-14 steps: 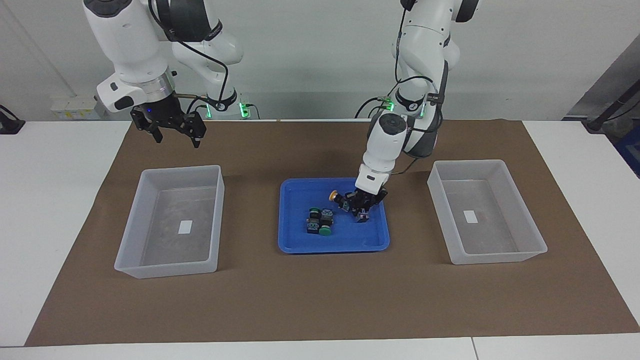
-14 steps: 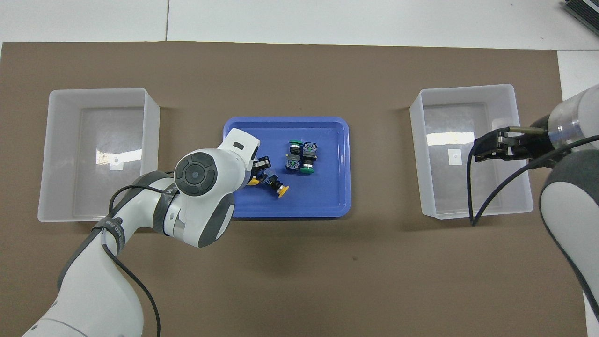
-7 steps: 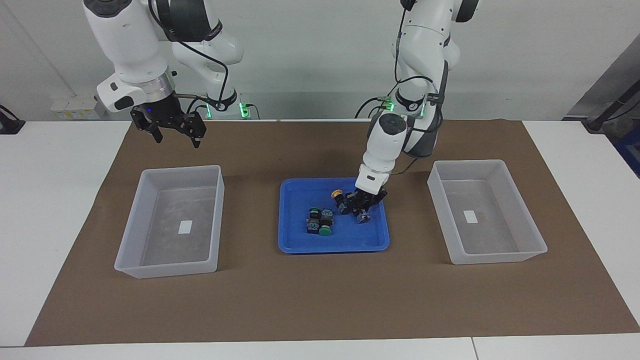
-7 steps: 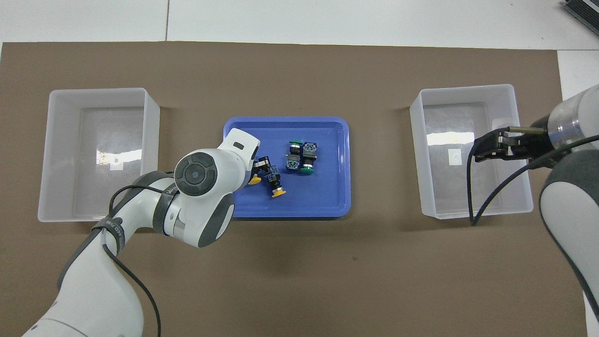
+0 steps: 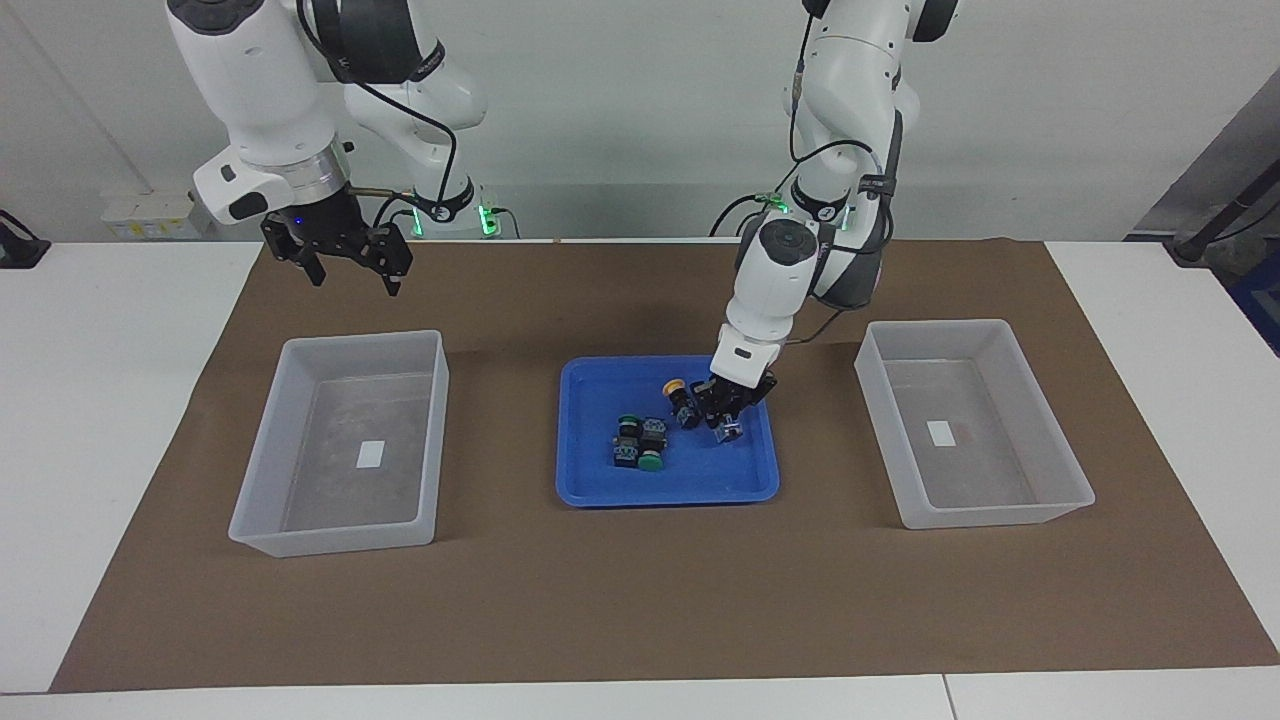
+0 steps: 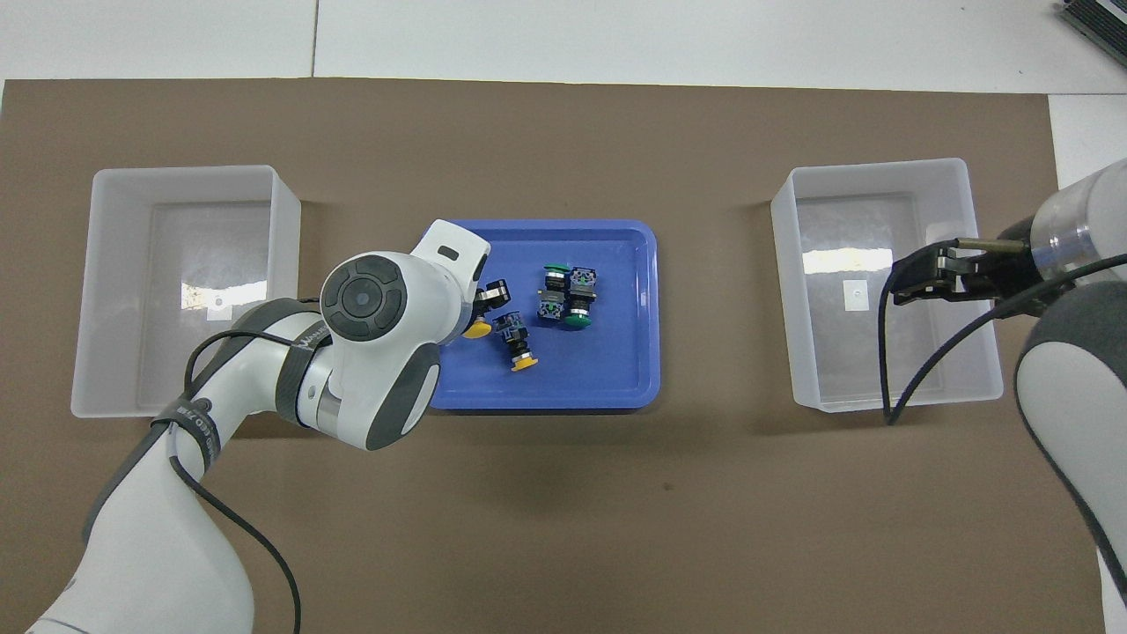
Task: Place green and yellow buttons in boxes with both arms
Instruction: 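Grasp the yellow button with the left gripper and lift it, then carry the yellow button into the left box and release it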
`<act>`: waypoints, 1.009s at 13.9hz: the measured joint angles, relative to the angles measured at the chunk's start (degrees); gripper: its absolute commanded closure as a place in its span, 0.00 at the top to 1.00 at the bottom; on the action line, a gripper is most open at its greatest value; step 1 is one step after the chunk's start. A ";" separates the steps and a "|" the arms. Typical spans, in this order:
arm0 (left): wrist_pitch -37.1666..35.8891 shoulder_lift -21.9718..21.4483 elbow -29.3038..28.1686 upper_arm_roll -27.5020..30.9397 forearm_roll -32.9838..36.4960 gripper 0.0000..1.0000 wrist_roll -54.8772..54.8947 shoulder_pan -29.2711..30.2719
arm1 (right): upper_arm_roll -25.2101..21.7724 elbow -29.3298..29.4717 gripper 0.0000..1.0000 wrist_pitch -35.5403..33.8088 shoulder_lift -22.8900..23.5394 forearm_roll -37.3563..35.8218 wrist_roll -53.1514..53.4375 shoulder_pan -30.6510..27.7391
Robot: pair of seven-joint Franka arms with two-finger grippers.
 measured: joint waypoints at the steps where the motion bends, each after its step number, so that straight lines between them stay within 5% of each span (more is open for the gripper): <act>1: -0.86 -0.45 0.24 0.09 0.00 0.00 0.00 0.09 | 0.00 0.00 1.00 0.00 0.00 0.00 0.00 0.00; 8: -7.45 -3.92 0.56 0.14 0.01 0.00 2.85 3.35 | 0.00 0.00 1.00 0.00 0.00 0.00 0.00 0.00; 14: -23.66 -14.22 2.68 0.38 -2.16 0.00 22.34 18.55 | 0.00 0.00 1.00 0.00 0.00 0.00 0.00 0.00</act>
